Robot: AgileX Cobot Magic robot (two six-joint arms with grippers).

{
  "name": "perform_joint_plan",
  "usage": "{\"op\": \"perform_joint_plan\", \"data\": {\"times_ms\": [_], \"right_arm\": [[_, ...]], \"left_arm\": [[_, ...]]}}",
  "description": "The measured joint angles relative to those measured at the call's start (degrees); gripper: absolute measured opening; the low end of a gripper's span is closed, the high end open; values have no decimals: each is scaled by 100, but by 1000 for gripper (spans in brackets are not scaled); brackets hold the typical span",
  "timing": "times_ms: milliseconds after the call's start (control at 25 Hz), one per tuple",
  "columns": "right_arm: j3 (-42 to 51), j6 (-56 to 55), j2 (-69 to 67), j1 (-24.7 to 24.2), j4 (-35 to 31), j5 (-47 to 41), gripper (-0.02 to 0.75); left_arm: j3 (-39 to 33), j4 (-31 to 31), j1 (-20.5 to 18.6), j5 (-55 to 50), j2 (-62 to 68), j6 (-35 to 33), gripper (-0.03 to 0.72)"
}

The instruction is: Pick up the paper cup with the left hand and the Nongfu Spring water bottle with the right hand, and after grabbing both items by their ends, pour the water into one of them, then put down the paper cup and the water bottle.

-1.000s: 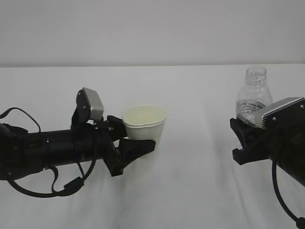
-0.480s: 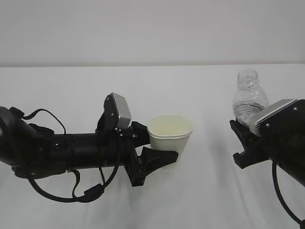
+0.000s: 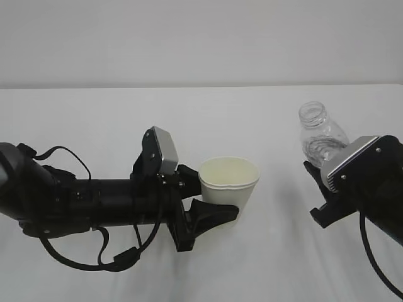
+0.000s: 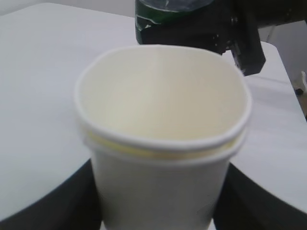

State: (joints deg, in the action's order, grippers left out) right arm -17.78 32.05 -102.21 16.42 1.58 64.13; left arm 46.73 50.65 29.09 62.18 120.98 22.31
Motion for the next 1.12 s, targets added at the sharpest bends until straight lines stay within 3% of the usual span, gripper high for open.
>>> {"op": "perform_joint_plan", "data": {"times_ms": [920,1120], "right_arm": [[-10,2293,0,0,-490,0,384],[-87,2581,0,0,-564,0,384]], "left_arm": [[215,265,82,-3,0,226,435],[215,306,248,-43,0,238,435]]}}
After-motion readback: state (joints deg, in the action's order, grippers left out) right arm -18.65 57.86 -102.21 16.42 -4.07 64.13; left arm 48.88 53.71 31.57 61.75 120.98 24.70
